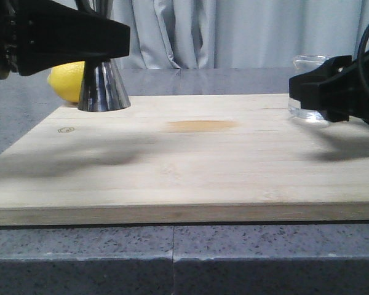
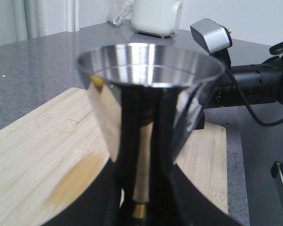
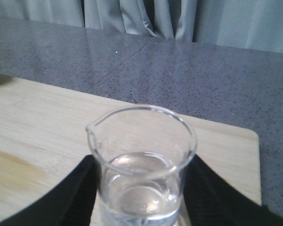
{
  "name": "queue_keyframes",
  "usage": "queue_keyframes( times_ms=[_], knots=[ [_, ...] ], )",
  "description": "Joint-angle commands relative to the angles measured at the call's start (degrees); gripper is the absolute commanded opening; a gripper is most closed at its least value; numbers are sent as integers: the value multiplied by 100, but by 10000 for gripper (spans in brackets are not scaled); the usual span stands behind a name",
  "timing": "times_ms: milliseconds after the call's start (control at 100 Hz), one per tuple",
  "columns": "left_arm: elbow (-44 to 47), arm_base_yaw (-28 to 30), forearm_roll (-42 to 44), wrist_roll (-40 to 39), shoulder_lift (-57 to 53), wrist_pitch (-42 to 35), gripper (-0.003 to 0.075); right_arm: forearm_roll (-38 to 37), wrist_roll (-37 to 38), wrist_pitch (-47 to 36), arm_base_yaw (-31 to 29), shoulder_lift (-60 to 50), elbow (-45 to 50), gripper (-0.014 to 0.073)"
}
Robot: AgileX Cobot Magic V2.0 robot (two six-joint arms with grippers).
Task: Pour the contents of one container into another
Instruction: 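Lift the glass beaker with the right gripper toward the jigger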
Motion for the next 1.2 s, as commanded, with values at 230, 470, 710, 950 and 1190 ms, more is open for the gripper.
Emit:
queue_keyframes(
  times_ms=[230,470,710,950,1190],
  knots=[
    [-166,7,-273,-56,-191,-357,-19,-436,-65,1108,-31,-1061,-870,277],
    [-166,7,-273,-56,-191,-357,-19,-881,-65,2486,68,-1578,-1749,277],
    [-166,7,-273,-56,-191,-357,-19,-1173,-65,3127,511,-1682,-2447,277],
    [-166,7,-273,-56,-191,-357,-19,-1426,-65,3639,1082,-1672,-2932,277],
    [-166,7,-273,-56,-191,-357,-19,-1646,-65,4067,1552,-1672,-3283,277]
  ],
)
